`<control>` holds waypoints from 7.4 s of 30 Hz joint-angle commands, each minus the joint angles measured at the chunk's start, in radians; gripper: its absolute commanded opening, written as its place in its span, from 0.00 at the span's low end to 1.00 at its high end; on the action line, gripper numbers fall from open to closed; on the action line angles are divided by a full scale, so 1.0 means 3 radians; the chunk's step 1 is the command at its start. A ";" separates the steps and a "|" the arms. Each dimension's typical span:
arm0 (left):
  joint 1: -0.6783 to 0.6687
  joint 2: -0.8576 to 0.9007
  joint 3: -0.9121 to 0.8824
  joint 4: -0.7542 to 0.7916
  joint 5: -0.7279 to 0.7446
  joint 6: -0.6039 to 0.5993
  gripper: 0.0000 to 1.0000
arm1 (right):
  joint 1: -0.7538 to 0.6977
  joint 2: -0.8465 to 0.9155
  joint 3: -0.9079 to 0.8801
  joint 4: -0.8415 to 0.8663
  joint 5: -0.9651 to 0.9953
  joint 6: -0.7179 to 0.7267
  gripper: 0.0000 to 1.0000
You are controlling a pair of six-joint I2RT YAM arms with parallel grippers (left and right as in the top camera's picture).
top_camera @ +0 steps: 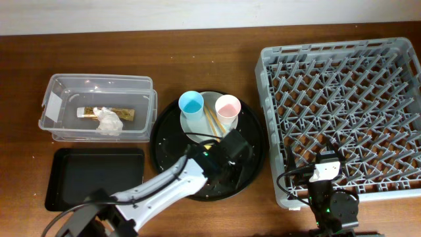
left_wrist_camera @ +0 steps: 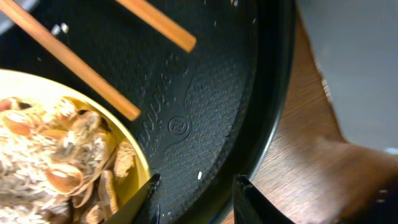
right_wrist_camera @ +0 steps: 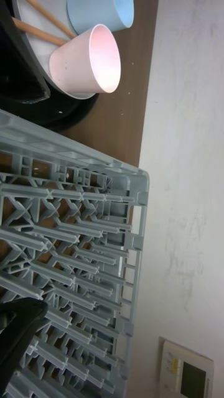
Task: Sort waste into correct bins and load items into the dishwasher rack
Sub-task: 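Grasp the rim of the yellow bowl with the left gripper, then lift the yellow bowl left and tip its contents onto the black tray, then shake the inverted yellow bowl over the black tray with the left gripper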
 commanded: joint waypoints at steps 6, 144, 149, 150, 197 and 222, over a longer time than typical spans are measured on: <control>-0.0103 0.0141 -0.0010 -0.0041 -0.0519 0.0006 0.35 | -0.0015 -0.0022 -0.0022 -0.0014 0.0042 -0.0010 0.98; 0.6776 -0.0437 -0.1165 -0.1371 0.4518 0.3367 0.00 | -0.0015 -0.0022 -0.0022 -0.0014 0.0042 -0.0010 0.98; 0.6776 -0.0437 -0.1165 -0.1479 0.4659 0.3627 0.00 | -0.0015 -0.0022 -0.0022 -0.0014 0.0042 -0.0010 0.98; 0.6774 -0.0437 -0.1165 -0.1548 0.4667 0.3586 0.00 | -0.0015 -0.0022 -0.0022 -0.0014 0.0042 -0.0010 0.98; 0.3713 -0.1639 -0.0637 -0.0950 -0.0071 0.0268 0.47 | -0.0015 -0.0022 -0.0022 -0.0014 0.0042 -0.0010 0.98; 0.3017 -0.1525 -0.1621 0.0114 -0.0285 -0.0220 0.36 | -0.0015 -0.0022 -0.0022 -0.0014 0.0042 -0.0010 0.98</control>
